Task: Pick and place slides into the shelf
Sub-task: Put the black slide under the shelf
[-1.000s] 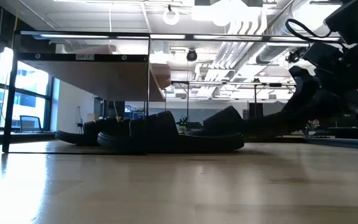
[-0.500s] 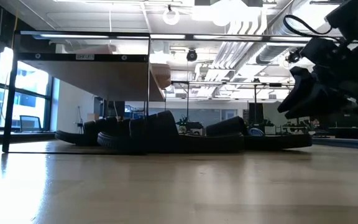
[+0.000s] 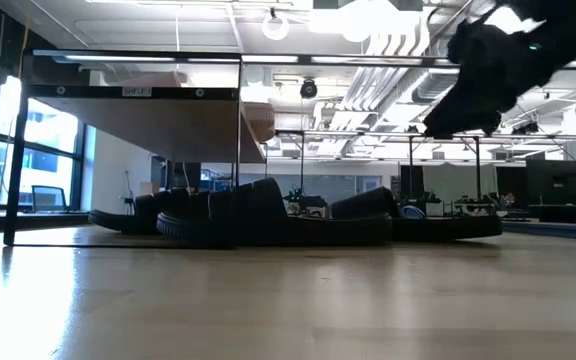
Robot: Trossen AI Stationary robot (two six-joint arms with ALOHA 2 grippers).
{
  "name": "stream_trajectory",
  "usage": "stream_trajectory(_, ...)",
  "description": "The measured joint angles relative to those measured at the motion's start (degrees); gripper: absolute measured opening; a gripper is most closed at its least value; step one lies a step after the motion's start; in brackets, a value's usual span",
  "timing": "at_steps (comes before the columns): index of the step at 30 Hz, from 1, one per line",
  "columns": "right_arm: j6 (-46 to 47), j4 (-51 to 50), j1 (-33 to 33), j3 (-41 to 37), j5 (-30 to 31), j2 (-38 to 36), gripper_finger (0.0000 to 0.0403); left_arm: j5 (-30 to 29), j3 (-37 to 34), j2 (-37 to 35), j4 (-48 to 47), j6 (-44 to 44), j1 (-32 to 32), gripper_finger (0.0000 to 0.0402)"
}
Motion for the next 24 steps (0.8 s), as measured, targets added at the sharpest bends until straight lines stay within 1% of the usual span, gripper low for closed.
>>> stream_trajectory(3, 6.82, -3.77, -6.44, 2.69, -7.67, 1.48, 0.0144, -0.63, -0.04, -0.36, -3.49, 0.18, 3.53, 0.0110)
stream_trajectory(6, 9.90, -8.23, -12.79, 4.26, -15.87, 3.77, 0.0144, -0.68, -0.04, -1.42, -4.17, 0.20, 6.26, 0.0110)
stream_trajectory(8, 11.38, -8.04, -16.69, 4.41, -21.79, 5.62, 0.0144, -0.84, -0.01, -2.27, -3.97, 0.18, 8.19, 0.0110)
stream_trajectory(10, 12.08, -7.20, -19.85, 4.41, -26.89, 7.29, 0.0144, -2.83, -0.01, -2.69, -4.66, 0.17, 9.87, 0.0110)
stream_trajectory(12, 12.91, -7.13, -22.36, 4.37, -29.71, 9.15, 0.0144, -5.42, -0.26, -3.50, -6.07, -0.08, 11.65, 0.0110)
stream_trajectory(14, 13.40, -5.28, -24.10, 4.37, -30.64, 10.73, 0.0144, -6.27, -1.70, -4.95, -5.47, -0.94, 13.50, 0.0110)
stream_trajectory(16, 13.40, -4.15, -25.13, 4.39, -30.61, 11.83, 0.0143, -6.05, -5.19, -7.19, -4.38, -1.18, 15.45, 0.0110)
stream_trajectory(17, 13.40, -3.07, -25.58, 4.39, -30.68, 12.60, 0.0141, -6.02, -7.61, -8.59, -1.97, -1.51, 15.95, 0.0110)
stream_trajectory(21, 14.94, 0.90, -26.93, 4.39, -32.97, 15.12, 0.0125, -3.37, -21.08, -15.35, 7.35, -2.22, 18.47, 0.0110)
stream_trajectory(24, 16.12, 3.81, -27.66, 4.39, -35.07, 17.55, 0.0112, -3.14, -31.20, -22.21, 13.52, -2.93, 20.14, 0.0110)
